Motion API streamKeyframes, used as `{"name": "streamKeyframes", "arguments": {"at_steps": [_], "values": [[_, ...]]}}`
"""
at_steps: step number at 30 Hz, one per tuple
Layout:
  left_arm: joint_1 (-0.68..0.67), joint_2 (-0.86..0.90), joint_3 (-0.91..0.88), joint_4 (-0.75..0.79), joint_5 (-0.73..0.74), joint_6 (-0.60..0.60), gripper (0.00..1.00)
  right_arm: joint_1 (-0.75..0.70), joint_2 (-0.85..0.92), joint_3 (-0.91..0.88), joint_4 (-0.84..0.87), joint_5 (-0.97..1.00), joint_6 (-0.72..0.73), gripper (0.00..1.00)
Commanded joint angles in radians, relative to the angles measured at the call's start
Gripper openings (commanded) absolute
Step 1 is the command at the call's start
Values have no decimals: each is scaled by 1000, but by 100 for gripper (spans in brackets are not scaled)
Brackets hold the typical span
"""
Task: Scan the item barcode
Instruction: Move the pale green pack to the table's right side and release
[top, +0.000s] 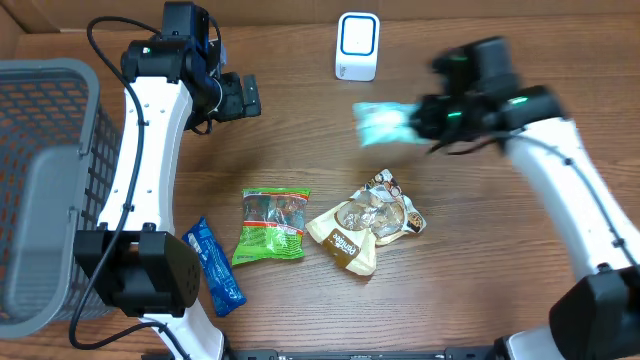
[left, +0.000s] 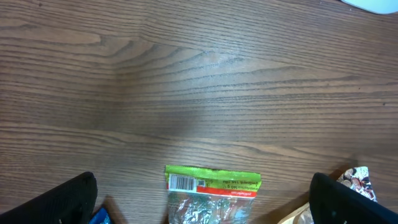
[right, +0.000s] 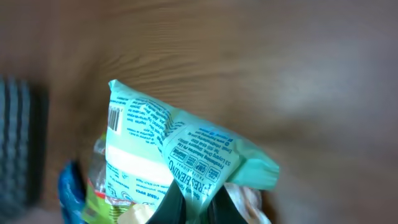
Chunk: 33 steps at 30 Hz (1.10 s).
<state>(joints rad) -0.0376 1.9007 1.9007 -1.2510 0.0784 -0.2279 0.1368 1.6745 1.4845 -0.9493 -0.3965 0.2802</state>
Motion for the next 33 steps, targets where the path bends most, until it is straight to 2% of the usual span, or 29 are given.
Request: {"name": "streamKeyframes", "arguments": {"at_steps": [1,6,10,16,24,28,29,30,31,33], "values": [[-2,3,12,-1,7,22,100,-145,-35,9,-67,-53,88,4],[-2,3,12,-1,7,22,100,-295,-33,-21,-135,153,58,4],[-2,3,12,-1,7,22,100,-383,-29,-105,-99,286,122,4],[-2,3,12,-1,7,23,100,-477,-27,-230,18,291,121,4],[-2,3,12,-1,7,22,100,-494,-27,-328,127,315,121,6],[-2,3,12,-1,7,23,100,-494,-27,-353,132,344,121,36],[-2,3,12,-1,7,23,100,-494,-27,-356,126,354,121,54],[-2,3,12,-1,7,23,100,-494,-27,-358,120,361,121,68],[-2,3,12,-1,7,23,100,-494,-27,-358,109,362,121,73],[-2,3,12,-1,7,22,100,-494,-27,-357,99,357,120,76]]}}
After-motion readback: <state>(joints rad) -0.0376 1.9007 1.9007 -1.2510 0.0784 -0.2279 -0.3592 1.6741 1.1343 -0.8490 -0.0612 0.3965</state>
